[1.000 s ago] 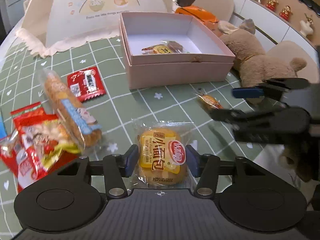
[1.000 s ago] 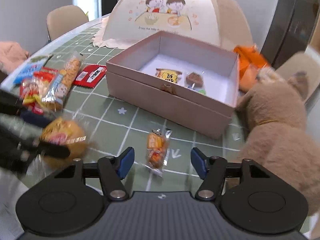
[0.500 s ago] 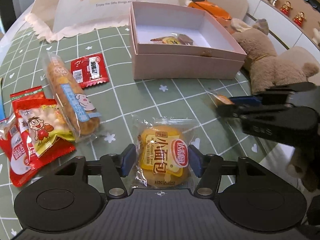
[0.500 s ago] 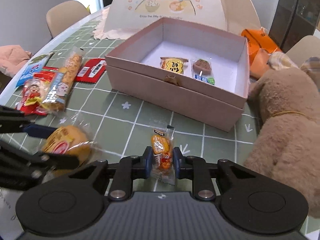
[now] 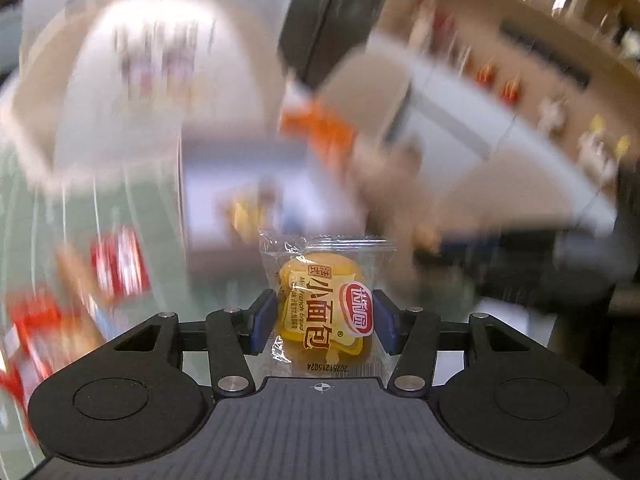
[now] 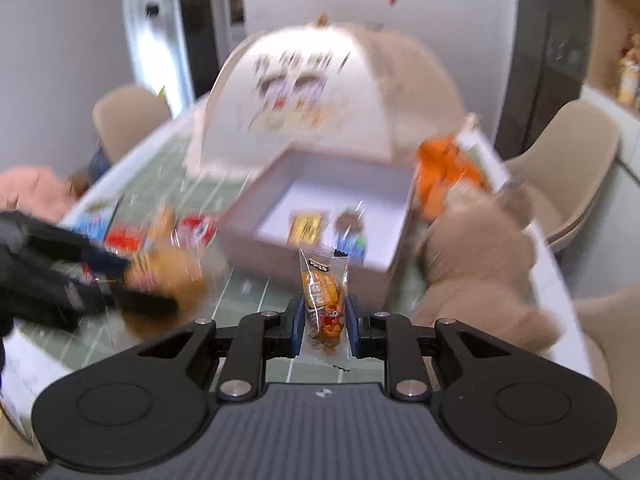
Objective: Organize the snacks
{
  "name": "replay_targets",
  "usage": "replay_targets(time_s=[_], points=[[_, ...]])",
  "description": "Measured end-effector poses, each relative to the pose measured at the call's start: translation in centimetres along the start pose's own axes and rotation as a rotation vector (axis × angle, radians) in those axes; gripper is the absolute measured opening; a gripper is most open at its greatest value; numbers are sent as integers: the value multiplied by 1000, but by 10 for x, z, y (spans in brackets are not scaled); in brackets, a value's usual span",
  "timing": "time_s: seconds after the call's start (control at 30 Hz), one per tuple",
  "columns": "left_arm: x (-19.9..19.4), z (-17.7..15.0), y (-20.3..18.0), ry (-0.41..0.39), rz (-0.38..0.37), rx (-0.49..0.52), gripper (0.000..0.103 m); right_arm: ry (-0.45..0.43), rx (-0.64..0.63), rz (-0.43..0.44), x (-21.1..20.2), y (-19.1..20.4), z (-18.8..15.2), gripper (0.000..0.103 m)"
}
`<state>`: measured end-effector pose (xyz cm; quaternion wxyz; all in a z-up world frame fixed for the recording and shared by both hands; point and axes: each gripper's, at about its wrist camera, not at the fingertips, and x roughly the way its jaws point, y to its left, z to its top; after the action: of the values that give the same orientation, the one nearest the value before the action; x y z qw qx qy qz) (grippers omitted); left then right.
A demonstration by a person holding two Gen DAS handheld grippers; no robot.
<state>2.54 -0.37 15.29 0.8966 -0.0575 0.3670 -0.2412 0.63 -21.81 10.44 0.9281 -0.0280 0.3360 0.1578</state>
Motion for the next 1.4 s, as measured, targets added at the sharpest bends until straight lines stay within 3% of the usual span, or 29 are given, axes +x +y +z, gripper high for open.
replay_targets(time_s=[0.13, 0.3, 0.4, 0.57, 0.7, 0.73, 0.77, 0.83, 0.97, 1.07, 1.2, 1.3, 1.4], points=[[0, 47, 10, -234, 5, -77, 57, -48, 28, -2, -7, -5, 11, 21], [65, 72, 51, -206, -21, -289, 56, -29, 15, 1, 5, 5, 12, 21], [65, 71, 58, -279, 16, -266, 56, -15, 10, -12, 7, 3, 14, 21], [43, 57, 83, -321, 31, -316, 56, -22, 15, -45, 23, -7, 30, 21], [29, 32, 118, -288, 145, -383, 56, -165, 15, -65, 53, -11, 60, 24], [26, 25, 130, -282, 186, -404, 56, -184, 4, -90, 66, -11, 65, 34], [23, 19, 140, -278, 222, -419, 56, -171, -13, -120, 80, -8, 70, 42], [18, 9, 161, -246, 284, -448, 56, -108, -34, -130, 103, 0, 74, 42], [34, -2, 186, -147, 336, -465, 56, -35, -38, -4, 110, 19, 56, 44], [58, -5, 182, -97, 373, -401, 56, 21, -69, 13, 111, 35, 35, 46], [94, -5, 178, -24, 504, -311, 57, 122, -65, 51, 108, 44, 5, 46], [112, -6, 183, 31, 515, -316, 60, 166, -78, 47, 106, 49, -13, 46], [126, -7, 172, 69, 531, -193, 59, 200, -102, 37, 103, 54, -30, 46]])
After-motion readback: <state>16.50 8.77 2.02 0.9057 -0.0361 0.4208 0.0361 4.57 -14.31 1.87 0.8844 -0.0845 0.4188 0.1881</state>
